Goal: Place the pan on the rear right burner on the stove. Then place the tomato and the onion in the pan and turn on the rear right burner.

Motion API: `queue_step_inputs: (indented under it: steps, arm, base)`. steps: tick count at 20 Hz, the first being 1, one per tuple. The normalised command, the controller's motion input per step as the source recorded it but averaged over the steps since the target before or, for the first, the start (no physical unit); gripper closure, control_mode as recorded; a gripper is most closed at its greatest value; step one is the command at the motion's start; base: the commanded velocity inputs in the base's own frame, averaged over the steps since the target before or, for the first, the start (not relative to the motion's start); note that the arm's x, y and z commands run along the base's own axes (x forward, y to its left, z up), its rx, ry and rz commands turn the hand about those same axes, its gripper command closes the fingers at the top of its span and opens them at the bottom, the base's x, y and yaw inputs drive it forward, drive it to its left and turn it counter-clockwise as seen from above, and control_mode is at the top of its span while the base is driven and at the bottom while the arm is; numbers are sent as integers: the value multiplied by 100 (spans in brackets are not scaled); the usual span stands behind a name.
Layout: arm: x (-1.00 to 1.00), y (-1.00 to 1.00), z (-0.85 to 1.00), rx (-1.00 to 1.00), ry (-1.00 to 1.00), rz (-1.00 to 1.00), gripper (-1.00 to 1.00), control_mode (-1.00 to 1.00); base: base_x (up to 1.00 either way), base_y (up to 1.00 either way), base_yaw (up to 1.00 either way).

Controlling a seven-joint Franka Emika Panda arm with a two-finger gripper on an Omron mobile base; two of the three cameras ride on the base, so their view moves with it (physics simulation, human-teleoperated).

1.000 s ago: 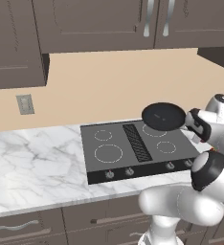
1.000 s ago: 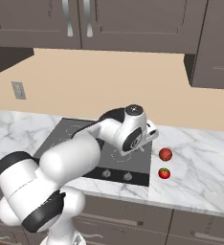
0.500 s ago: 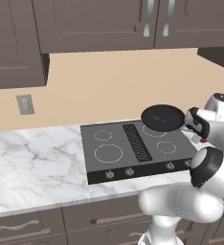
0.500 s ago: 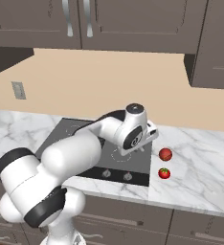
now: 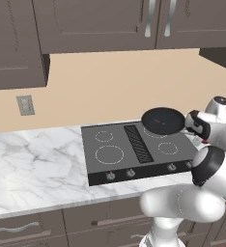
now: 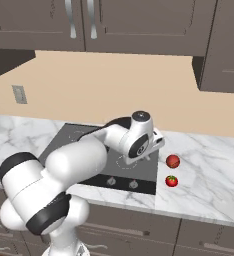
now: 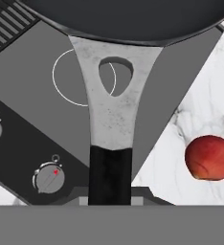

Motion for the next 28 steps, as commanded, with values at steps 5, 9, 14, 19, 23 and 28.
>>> queue_step_inputs:
  steps: [5, 9, 14, 19, 23, 28]
  arm:
    - [5, 0, -11, 0, 0, 1, 100, -100]
    - [8, 0, -13, 0, 0, 1, 100, -100]
    - [13, 0, -13, 0, 0, 2, 100, -100]
    - [12, 0, -12, 1, 0, 1, 100, -100]
    - [7, 0, -9, 4, 0, 0, 100, -100]
    - [2, -1, -7, 7, 0, 0, 100, -100]
  base:
    - [0, 0, 0]
    - [0, 0, 0]
    - [0, 0, 0]
    - [0, 0, 0]
    - [0, 0, 0]
    - [0, 0, 0]
